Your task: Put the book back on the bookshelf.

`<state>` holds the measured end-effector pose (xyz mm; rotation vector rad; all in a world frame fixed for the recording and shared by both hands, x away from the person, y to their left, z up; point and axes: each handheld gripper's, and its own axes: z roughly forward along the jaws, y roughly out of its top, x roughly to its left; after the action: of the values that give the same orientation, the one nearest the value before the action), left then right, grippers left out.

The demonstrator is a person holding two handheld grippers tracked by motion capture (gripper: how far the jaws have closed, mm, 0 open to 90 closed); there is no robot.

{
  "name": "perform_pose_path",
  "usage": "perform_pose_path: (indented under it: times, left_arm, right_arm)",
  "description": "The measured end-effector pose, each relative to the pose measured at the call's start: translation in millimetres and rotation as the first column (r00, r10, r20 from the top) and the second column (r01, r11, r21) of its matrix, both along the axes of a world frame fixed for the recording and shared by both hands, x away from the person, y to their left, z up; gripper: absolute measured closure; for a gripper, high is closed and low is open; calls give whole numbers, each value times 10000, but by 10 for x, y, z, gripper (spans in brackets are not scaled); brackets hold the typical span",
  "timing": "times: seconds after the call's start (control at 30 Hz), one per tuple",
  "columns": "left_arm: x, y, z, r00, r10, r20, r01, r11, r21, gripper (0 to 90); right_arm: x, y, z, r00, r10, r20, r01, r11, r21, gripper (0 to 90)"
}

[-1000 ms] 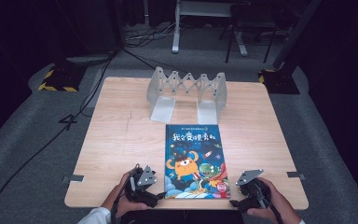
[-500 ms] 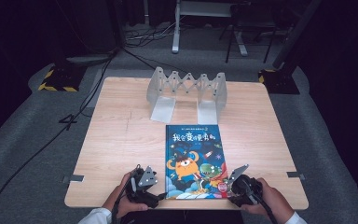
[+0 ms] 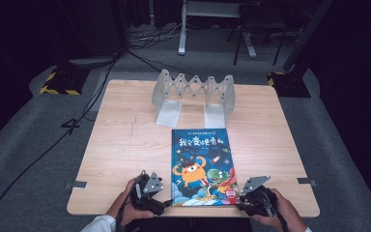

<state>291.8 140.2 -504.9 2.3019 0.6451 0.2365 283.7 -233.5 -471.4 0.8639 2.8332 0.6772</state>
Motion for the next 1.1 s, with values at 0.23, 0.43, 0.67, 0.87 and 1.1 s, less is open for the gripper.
perform_pose_path:
  times: [0.23,0.43,0.67,0.87,1.1]
  left_arm:
    - [4,6,1,10000,-63,13,63,10000,32,161]
    - [5,7,2,10000,-84,12,84,10000,38,161]
    - [7,8,2,10000,-99,11,99,9999,35,161]
    - [14,10,1,9999,-147,7,147,9999,28,159]
    - [15,13,1,9999,-153,-26,153,9999,16,159]
  right_arm:
    - [83,-97,-95,9999,139,-14,-132,9747,2233,479]
    - [232,-137,-97,9983,315,-492,-133,9429,3328,354]
    - [502,-158,27,9976,189,-668,97,9152,4030,315]
    - [800,-33,49,9975,161,-682,168,8894,4568,298]
    - [1128,23,-44,9949,343,-953,226,8414,5399,373]
